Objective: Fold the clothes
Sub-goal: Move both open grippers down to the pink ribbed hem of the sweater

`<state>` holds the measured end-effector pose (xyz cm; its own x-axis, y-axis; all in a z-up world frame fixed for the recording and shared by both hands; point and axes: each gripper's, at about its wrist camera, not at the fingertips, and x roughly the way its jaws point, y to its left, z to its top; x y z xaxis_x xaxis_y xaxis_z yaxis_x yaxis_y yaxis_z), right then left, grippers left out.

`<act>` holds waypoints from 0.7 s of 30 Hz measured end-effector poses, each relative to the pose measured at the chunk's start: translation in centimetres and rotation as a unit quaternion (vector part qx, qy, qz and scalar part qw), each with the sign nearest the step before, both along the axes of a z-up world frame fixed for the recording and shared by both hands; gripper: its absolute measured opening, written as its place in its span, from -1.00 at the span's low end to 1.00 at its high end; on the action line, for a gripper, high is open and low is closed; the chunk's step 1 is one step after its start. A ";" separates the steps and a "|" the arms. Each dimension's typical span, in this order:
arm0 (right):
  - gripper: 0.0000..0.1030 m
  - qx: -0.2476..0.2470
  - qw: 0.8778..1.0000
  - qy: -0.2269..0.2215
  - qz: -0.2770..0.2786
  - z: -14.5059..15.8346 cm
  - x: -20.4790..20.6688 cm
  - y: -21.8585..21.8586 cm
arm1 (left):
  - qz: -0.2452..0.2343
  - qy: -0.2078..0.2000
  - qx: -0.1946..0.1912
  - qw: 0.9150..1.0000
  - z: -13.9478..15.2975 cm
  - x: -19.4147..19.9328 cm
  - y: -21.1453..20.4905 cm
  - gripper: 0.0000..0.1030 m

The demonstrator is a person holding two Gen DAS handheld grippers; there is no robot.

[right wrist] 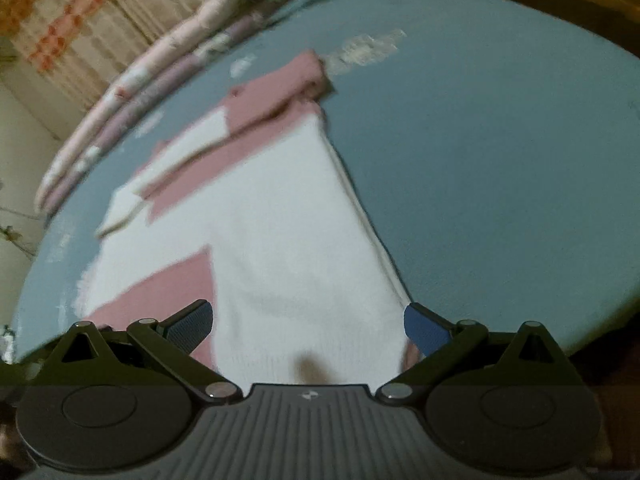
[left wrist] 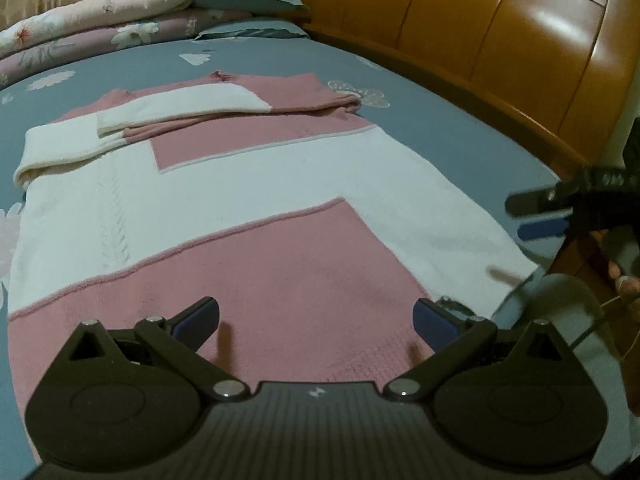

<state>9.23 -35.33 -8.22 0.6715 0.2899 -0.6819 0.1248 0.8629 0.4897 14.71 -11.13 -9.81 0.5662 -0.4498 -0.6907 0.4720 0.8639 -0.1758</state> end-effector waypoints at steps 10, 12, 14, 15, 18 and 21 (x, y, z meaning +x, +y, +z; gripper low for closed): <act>0.99 0.017 1.000 -0.001 0.004 -1.5 5.1 -0.1 | 0.008 0.004 -0.002 1.000 0.1 -0.2 0.7 0.99; 0.97 0.034 0.999 -0.007 -0.008 -2.1 4.6 -1.1 | 0.011 0.011 -0.001 1.000 -0.2 0.1 0.8 0.99; 0.97 0.048 0.999 -0.011 -0.023 -1.7 4.0 -1.6 | 0.014 0.017 -0.004 1.000 -0.5 0.4 0.9 0.99; 1.00 0.040 0.999 -0.014 -0.029 -1.1 3.8 -1.5 | 0.015 0.020 -0.006 1.000 -0.6 0.5 1.0 0.99; 1.00 0.018 0.999 -0.026 -0.019 0.1 3.9 -0.3 | 0.010 0.023 -0.010 1.000 -0.8 0.6 0.8 0.99; 1.00 0.051 0.998 -0.032 0.014 0.0 4.7 1.4 | 0.012 0.024 -0.009 1.000 -0.9 0.7 0.9 0.99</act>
<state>13.90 -33.96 -8.22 0.7036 0.3748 -0.6037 0.0663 0.8112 0.5810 15.36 -10.18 -10.72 0.5426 -0.4497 -0.7095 0.4423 0.8710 -0.2139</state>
